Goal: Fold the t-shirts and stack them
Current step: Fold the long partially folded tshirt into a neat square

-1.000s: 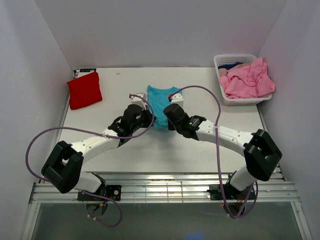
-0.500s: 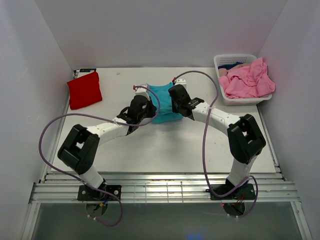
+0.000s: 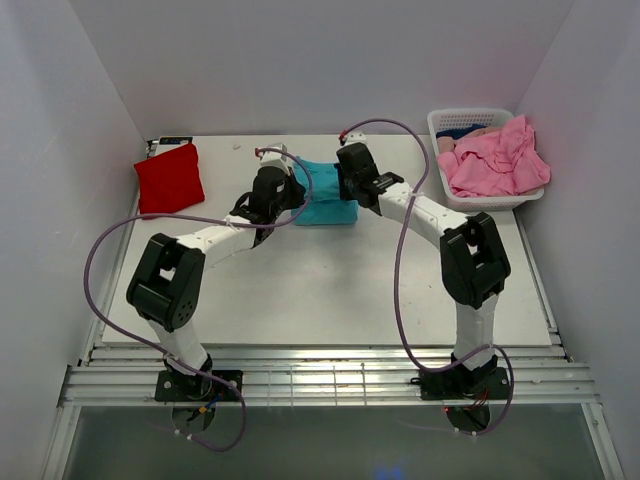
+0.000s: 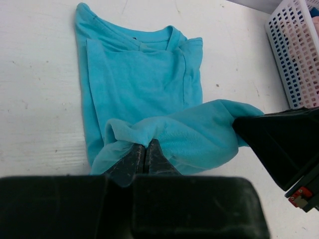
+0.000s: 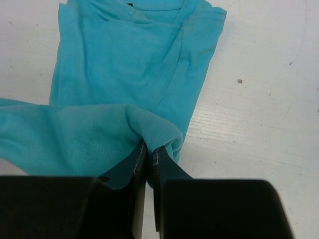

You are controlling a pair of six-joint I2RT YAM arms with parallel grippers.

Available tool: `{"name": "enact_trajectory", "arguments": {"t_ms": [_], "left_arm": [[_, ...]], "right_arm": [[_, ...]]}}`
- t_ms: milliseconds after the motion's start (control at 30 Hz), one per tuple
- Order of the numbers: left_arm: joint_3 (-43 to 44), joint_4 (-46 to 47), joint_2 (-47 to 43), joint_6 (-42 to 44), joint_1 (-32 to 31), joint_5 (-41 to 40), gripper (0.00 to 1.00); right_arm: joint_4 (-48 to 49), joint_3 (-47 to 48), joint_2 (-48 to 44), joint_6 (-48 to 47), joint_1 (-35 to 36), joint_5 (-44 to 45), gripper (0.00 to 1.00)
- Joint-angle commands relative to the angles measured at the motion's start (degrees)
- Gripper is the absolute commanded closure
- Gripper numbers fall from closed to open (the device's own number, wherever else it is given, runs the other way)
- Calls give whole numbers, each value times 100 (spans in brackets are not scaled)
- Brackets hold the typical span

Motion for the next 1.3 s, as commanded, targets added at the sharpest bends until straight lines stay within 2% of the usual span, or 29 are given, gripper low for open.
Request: {"name": "enact_trajectory", "arguments": {"t_ms": [0, 367, 767, 1200, 1233, 1267], "left_arm": [[304, 145, 246, 34, 144, 293, 100], [1200, 400, 1353, 228, 338, 627, 100], [1763, 488, 1802, 263, 505, 645, 100], [2501, 637, 2813, 473, 610, 759, 100], [2528, 742, 2857, 491, 619, 733, 98], [2598, 804, 2901, 518, 619, 698, 92]], "right_arm": [[172, 426, 209, -180, -177, -97, 92], [181, 1270, 1035, -330, -503, -379, 92], [181, 2025, 1598, -409, -661, -607, 92], [365, 2176, 2038, -365, -784, -423, 92], [496, 2115, 2055, -365, -776, -405, 91], [558, 2088, 2073, -365, -784, -379, 75]]}}
